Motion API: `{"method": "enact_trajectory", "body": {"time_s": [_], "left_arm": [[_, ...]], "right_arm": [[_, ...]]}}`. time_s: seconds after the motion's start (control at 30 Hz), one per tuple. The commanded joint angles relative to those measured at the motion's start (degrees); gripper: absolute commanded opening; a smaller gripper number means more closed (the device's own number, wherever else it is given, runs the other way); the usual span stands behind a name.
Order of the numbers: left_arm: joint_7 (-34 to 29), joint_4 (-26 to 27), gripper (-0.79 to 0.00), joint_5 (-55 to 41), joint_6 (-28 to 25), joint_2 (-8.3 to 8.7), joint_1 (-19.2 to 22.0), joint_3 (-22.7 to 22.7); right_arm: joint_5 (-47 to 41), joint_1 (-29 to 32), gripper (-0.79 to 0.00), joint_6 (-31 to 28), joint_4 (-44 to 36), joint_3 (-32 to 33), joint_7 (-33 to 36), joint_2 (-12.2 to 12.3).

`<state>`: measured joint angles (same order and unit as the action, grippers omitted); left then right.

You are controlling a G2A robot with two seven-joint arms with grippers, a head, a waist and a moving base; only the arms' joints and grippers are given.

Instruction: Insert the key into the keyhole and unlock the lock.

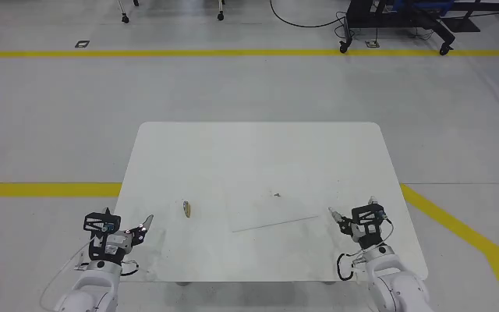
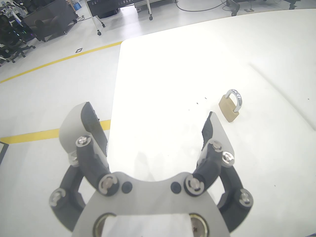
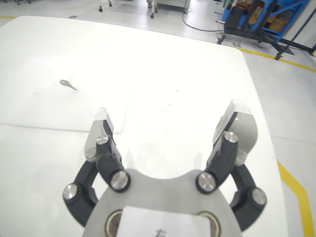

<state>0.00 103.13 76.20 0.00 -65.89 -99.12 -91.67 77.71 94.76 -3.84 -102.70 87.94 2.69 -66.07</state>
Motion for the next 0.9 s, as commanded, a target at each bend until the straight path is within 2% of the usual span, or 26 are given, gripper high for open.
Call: {"method": "enact_trajectory", "body": {"time_s": [0.0,0.2,0.53,0.6,0.77,0.8,0.83,0.87], "left_arm": [[0.0,0.0,0.0,0.0,0.0,0.0,0.0,0.0],[0.0,0.0,0.0,0.0,0.0,0.0,0.0,0.0],[0.0,0.0,0.0,0.0,0.0,0.0,0.0,0.0],[0.0,0.0,0.0,0.0,0.0,0.0,0.0,0.0],[0.0,0.0,0.0,0.0,0.0,0.0,0.0,0.0],[0.0,0.0,0.0,0.0,0.0,0.0,0.0,0.0],[0.0,0.0,0.0,0.0,0.0,0.0,0.0,0.0],[0.0,0.0,0.0,0.0,0.0,0.0,0.0,0.0]], "right_arm": [[1.6,-2.9,0.0,-1.6,0.7,-2.7,1.9,-0.2],[2.5,-9.8,0.0,-3.6,3.8,-8.4,5.9,-0.9],[2.7,-10.1,0.0,-3.7,3.9,-8.8,6.3,-0.9],[1.6,-11.0,0.0,-9.3,4.6,-8.6,6.6,-0.7],[1.8,-17.0,0.0,-21.3,7.0,-11.7,12.1,-0.5],[2.0,-18.3,-0.259,-23.8,7.7,-12.6,12.7,-0.5],[1.9,-19.6,-0.403,-25.7,8.7,-13.3,13.2,-0.5],[1.7,-20.9,-0.425,-27.4,9.9,-14.0,13.9,-0.5]]}}
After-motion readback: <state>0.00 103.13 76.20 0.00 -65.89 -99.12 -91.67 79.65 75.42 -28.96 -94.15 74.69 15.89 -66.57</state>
